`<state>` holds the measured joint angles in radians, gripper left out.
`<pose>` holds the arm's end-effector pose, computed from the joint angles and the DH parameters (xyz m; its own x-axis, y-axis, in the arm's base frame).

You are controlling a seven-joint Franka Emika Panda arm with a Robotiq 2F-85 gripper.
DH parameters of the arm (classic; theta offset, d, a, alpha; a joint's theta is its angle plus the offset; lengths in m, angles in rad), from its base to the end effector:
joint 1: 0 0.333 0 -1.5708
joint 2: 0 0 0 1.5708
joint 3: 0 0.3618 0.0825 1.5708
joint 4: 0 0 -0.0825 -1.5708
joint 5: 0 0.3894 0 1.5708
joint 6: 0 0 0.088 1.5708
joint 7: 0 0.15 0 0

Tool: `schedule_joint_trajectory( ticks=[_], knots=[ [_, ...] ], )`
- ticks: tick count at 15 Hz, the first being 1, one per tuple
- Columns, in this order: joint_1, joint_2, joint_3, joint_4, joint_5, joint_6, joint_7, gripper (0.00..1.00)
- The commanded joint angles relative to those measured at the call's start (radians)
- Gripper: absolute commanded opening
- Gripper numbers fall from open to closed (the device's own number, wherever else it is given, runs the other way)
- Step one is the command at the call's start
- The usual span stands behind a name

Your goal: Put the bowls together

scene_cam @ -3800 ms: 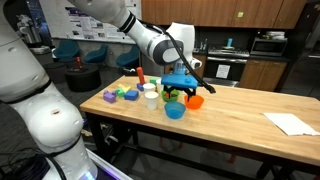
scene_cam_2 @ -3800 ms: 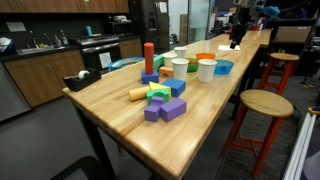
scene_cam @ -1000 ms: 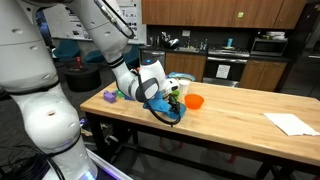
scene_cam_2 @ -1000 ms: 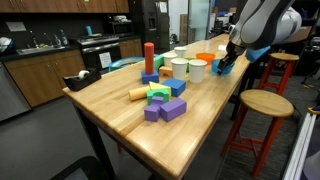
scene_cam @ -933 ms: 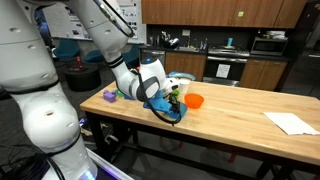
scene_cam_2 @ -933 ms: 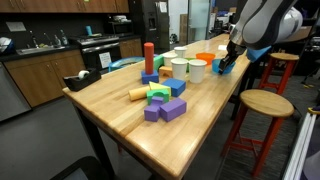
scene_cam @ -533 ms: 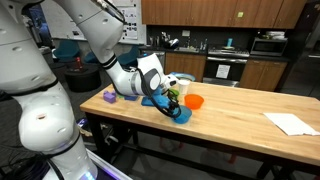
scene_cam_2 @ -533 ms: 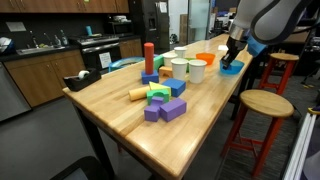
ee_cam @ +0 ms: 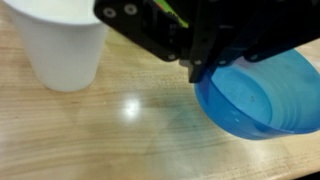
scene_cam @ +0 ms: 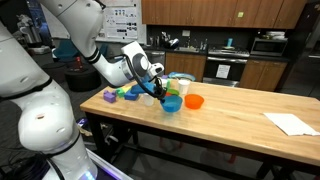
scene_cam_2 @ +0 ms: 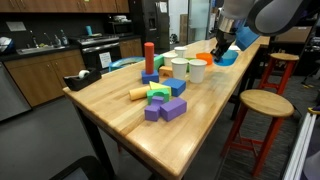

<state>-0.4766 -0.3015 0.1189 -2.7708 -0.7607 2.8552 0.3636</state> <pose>0.3911 -0.1175 0.3348 0.9410 0.0411 0.3359 -0.0870 -0.9299 0.3574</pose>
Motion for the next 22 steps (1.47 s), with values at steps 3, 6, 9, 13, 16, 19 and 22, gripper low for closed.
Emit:
schedule_joint_trajectory(
  ticks=[3,6,9,13,16,19,22],
  knots=[
    [0.029,-0.082,0.025,0.018,0.033,-0.032,0.004,0.01],
    [0.054,-0.077,0.027,0.072,0.082,-0.063,-0.003,0.01],
    [0.070,-0.059,0.041,0.137,0.109,-0.092,0.014,0.01],
    [0.124,-0.024,0.014,0.232,0.157,-0.148,0.004,0.01],
    [0.184,0.014,-0.012,0.310,0.238,-0.246,-0.051,0.01],
    [0.215,0.032,-0.013,0.397,0.262,-0.436,-0.057,0.01],
    [0.256,0.050,-0.031,0.488,0.289,-0.586,-0.074,0.01]
  ],
)
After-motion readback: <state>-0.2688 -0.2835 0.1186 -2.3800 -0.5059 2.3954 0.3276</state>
